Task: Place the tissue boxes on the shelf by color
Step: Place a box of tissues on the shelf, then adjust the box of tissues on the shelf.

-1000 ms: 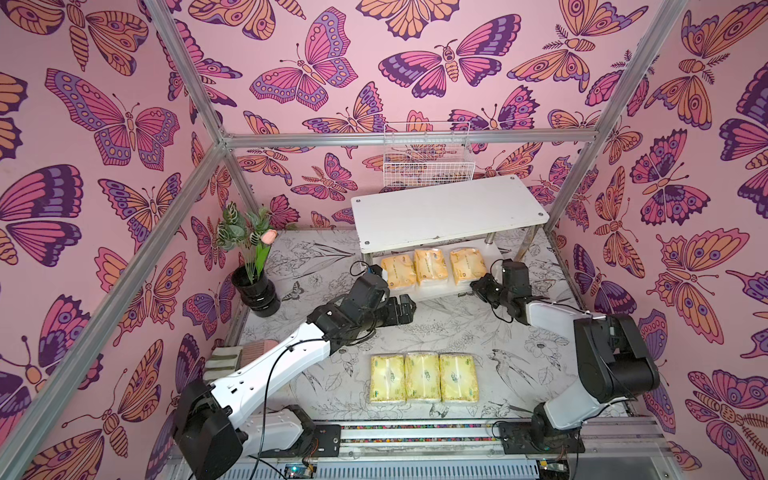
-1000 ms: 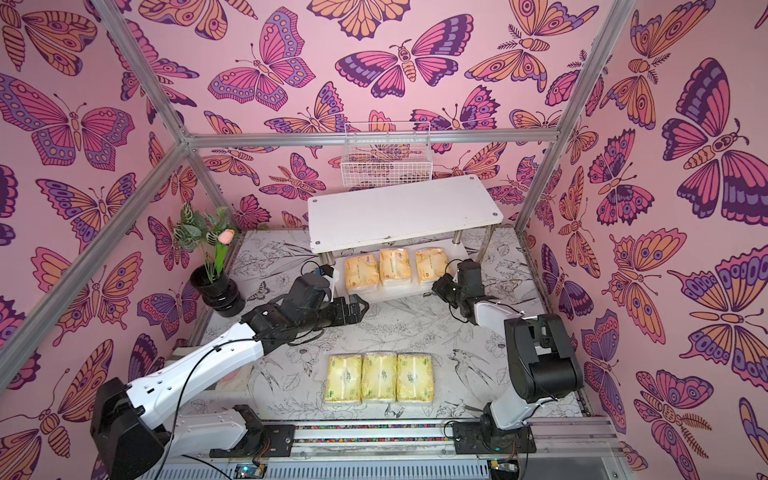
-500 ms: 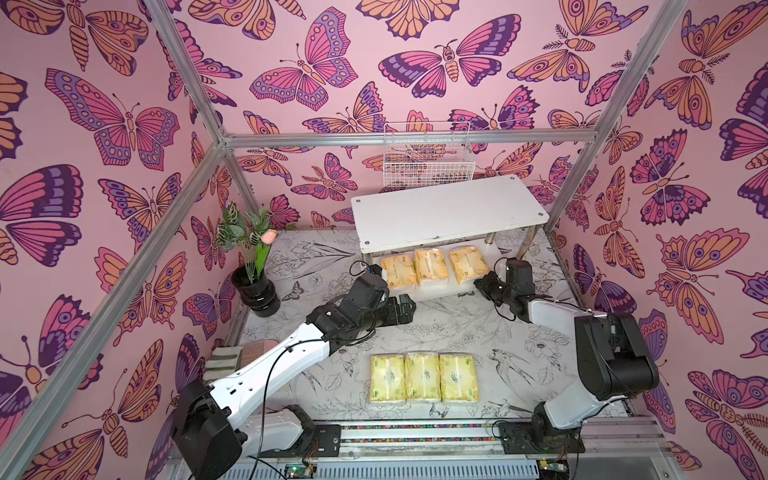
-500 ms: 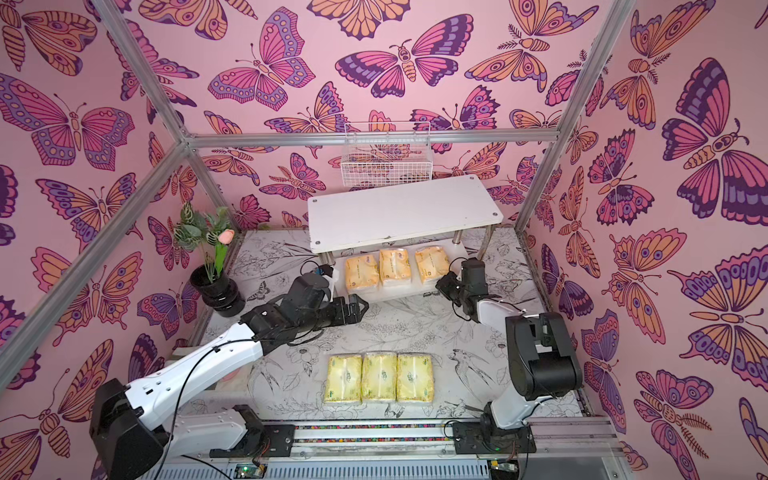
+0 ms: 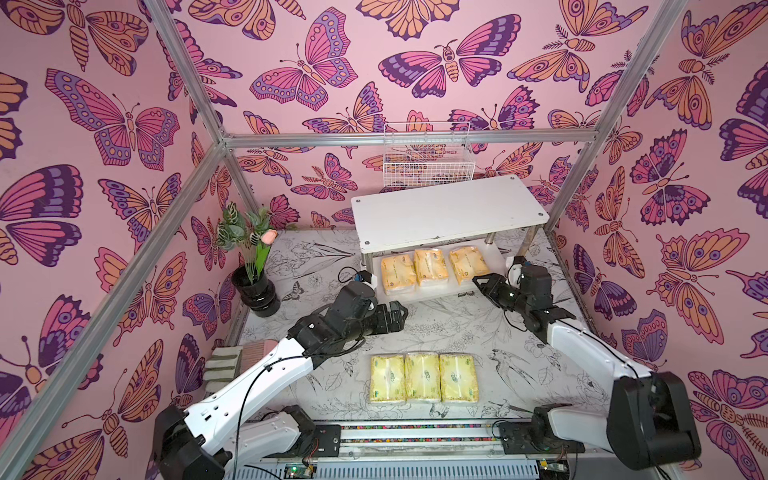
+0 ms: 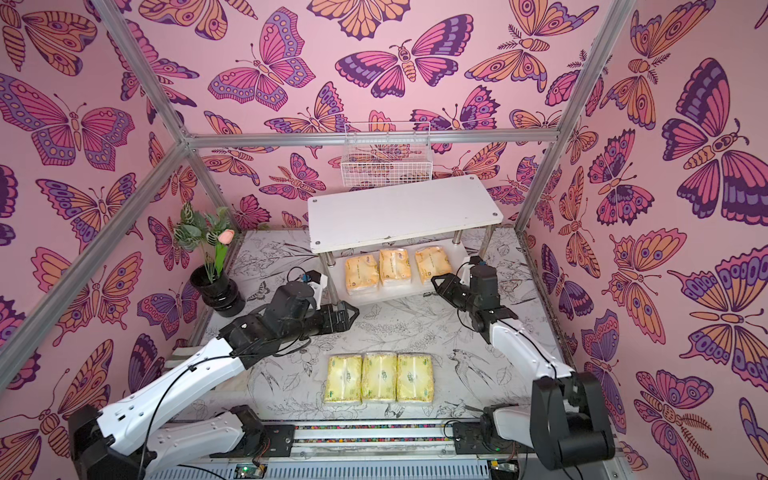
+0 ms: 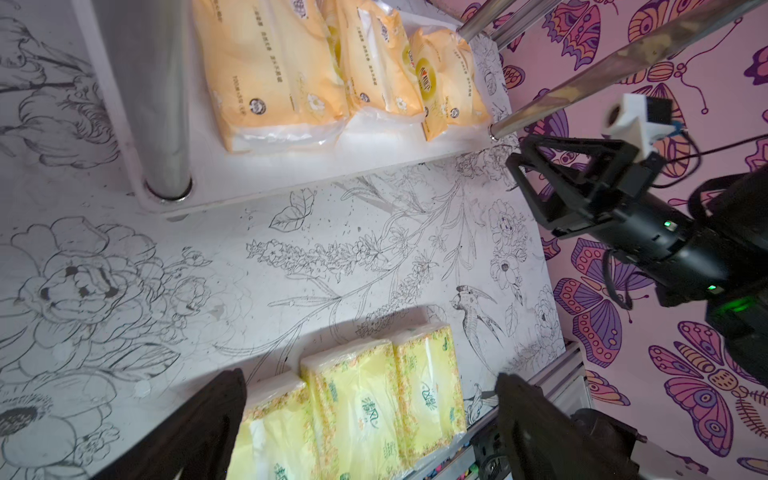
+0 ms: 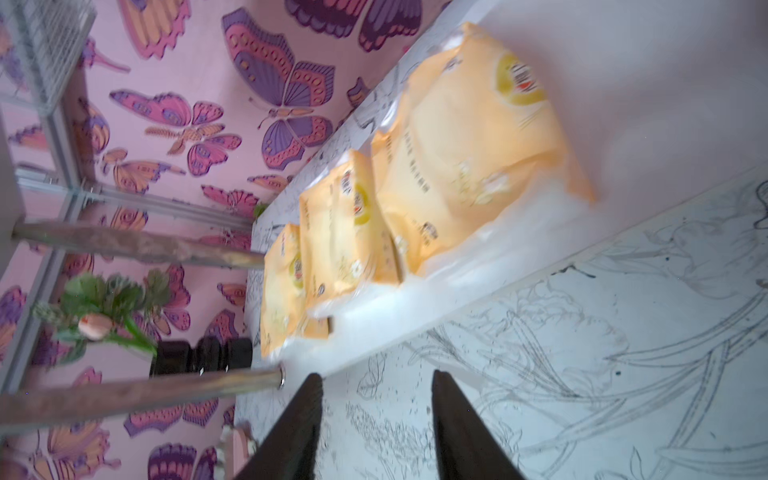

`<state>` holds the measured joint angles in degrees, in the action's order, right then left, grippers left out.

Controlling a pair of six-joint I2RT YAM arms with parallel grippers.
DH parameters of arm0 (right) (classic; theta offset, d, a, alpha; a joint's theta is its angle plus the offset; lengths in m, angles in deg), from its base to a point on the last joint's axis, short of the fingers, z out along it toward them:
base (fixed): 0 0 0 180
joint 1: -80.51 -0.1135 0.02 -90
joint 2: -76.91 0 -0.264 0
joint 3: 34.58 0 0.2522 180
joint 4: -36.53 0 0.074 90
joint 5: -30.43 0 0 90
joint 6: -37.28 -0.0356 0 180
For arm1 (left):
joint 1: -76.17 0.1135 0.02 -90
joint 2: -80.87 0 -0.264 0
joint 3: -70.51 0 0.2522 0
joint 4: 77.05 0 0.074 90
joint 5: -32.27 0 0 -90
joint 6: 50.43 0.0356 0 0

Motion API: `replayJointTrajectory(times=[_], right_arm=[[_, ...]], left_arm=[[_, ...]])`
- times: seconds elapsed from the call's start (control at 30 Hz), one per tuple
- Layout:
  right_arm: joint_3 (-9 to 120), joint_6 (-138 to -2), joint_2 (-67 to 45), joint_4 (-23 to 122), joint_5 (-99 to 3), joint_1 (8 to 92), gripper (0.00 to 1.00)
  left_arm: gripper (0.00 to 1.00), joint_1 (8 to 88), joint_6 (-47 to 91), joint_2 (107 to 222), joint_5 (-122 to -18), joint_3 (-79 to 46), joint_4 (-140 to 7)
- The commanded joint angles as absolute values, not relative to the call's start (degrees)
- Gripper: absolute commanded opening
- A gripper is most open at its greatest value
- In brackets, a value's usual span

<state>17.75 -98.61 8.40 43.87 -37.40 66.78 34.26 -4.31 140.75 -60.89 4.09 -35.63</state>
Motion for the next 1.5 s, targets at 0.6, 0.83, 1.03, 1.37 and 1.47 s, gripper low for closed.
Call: replayJointTrajectory(times=[0.6,0.83,1.03,1.37,1.47], right_arm=[[6.20,-96.23,32.29,66.15,-62.96,39.38,0.75],[4.18,-102.28,25.75,50.49,-50.84,60.55,0.75],[8.39,-107.77,10.72,38.11,-40.03,71.46,0.71],[16.99,-108.77,-3.91,33.57,-39.78,72.44,0.00],[18.00,-109.00,-6.73,32.14,-40.13,72.47,0.00]], left_arm=[[1.00,32.62,-12.61,130.70,-58.88,21.67,-25.46],[0.99,32.24,-12.94,130.33,-58.08,20.73,-26.29],[0.99,32.22,-13.06,131.50,-58.34,19.49,-27.78],[0.99,32.22,-12.81,132.05,-58.77,17.31,-28.49],[1.00,32.22,-12.70,132.20,-58.87,17.03,-28.46]])
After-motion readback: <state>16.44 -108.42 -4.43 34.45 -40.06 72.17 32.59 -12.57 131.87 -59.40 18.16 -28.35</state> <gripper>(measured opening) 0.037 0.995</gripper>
